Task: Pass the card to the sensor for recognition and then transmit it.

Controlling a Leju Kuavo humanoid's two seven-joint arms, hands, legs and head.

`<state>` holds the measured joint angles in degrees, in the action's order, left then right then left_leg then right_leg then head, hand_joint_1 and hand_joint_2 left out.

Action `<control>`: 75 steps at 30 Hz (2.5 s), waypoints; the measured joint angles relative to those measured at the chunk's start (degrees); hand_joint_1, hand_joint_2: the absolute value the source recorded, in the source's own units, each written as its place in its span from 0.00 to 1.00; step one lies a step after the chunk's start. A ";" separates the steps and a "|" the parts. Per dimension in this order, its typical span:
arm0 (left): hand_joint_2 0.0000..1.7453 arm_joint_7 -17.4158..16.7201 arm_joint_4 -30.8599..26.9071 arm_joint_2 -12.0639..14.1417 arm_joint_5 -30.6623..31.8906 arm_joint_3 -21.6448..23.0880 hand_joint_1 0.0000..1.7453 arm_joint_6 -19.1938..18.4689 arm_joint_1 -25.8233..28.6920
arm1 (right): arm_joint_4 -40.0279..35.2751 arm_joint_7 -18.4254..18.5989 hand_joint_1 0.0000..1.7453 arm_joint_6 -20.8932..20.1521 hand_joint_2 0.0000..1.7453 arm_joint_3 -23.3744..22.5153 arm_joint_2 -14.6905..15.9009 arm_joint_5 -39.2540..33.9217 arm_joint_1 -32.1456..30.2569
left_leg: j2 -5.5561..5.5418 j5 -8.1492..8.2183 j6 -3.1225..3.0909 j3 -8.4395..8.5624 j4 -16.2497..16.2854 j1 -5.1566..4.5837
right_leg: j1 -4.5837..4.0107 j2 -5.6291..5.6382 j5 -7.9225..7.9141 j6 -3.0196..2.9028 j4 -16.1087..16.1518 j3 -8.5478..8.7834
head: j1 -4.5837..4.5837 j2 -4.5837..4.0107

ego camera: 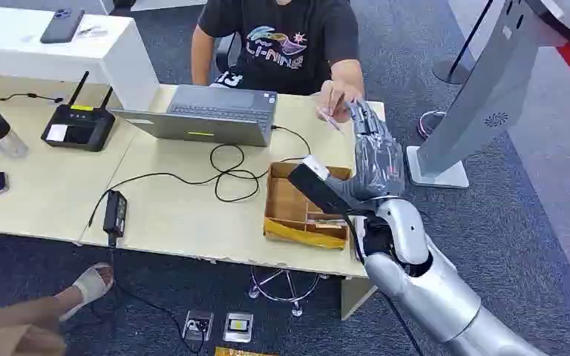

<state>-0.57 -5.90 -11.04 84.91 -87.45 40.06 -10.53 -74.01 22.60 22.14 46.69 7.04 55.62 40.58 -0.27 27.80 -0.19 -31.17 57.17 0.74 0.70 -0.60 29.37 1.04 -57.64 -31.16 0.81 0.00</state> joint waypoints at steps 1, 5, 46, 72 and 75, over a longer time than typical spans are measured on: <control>1.00 0.04 0.02 0.02 0.18 0.00 0.00 -0.02 0.01 | 0.79 0.07 0.00 0.13 1.00 0.00 -0.18 0.31 0.17 | 0.00 0.00 0.00 0.00 0.00 0.00 | 0.00 0.01 0.00 0.00 0.00 -0.01 | 0.00 0.00; 1.00 0.17 0.15 0.09 0.33 0.00 0.00 -0.02 0.01 | 4.92 0.63 0.00 0.79 1.00 -0.02 -0.99 1.49 0.72 | 0.01 0.00 0.00 0.00 0.00 0.00 | 0.00 0.00 0.00 0.00 0.00 -0.01 | 0.00 0.00; 1.00 -2.30 0.42 -0.44 -1.73 -0.24 0.00 0.00 0.17 | 20.16 -5.51 0.90 5.27 1.00 -0.07 -11.06 4.24 2.57 | 0.07 0.00 0.01 0.03 0.00 0.00 | -0.01 0.06 0.00 0.00 0.00 -0.05 | 0.00 0.00; 1.00 -1.44 0.46 0.26 1.34 -0.24 0.00 0.00 0.28 | 15.87 -1.07 0.96 4.09 1.00 -5.05 -5.77 9.18 -0.42 | 0.11 0.00 0.01 0.05 0.01 0.00 | 0.00 0.20 0.00 0.00 0.00 -0.09 | 0.00 0.00; 1.00 -1.97 0.46 0.33 1.33 -0.24 0.00 0.00 0.29 | 15.35 -0.70 0.96 4.09 1.00 -5.79 -4.94 9.18 -1.07 | 0.11 0.00 0.01 0.05 0.01 0.00 | 0.00 0.20 -0.01 0.00 0.00 -0.09 | -0.02 0.00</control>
<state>-2.54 -5.44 -10.71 86.25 -87.69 40.06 -10.24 -58.66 21.90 26.23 40.89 2.10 64.81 39.51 -0.16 27.80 -0.18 -31.12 57.18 0.74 0.69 -0.40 29.36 1.04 -57.64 -31.25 0.79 0.00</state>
